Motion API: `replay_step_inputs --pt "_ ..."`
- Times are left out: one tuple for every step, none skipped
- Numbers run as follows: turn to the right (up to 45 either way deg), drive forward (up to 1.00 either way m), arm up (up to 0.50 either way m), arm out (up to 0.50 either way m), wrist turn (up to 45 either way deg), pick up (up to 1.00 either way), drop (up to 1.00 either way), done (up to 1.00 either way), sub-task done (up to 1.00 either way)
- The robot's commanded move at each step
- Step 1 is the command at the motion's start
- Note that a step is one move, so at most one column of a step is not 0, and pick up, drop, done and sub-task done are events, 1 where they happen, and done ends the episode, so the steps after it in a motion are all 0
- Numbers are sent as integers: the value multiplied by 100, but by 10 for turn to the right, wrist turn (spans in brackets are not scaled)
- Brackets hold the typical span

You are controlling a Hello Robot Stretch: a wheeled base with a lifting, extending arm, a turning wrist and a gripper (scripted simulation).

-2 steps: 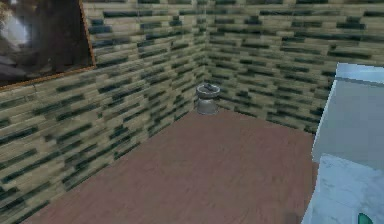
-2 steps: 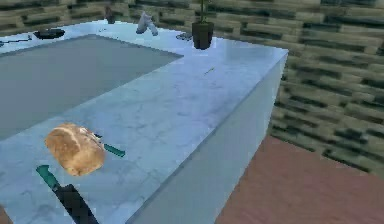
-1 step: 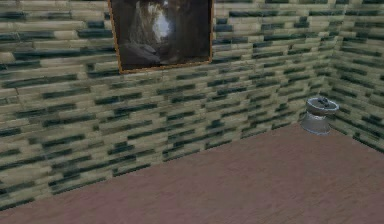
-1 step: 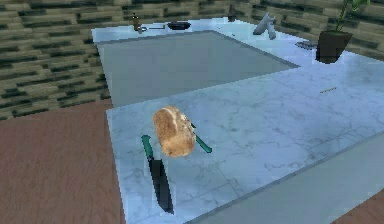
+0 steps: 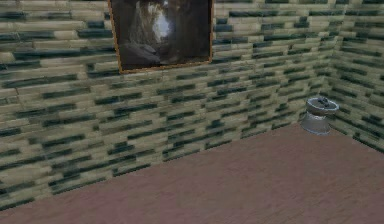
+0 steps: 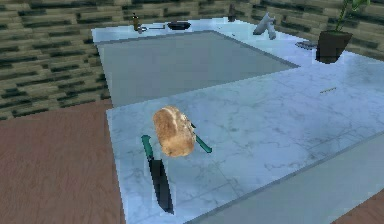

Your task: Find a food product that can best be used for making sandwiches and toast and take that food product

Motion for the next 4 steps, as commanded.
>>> replay_step_inputs --pt "0 0 38 0 0 0 0 0 0" --pt "0 0 0 18 0 0 0 0 0" --pt "0 0 0 0 450 0 0 0 0" --pt "0 0 0 0 450 0 0 0 0"
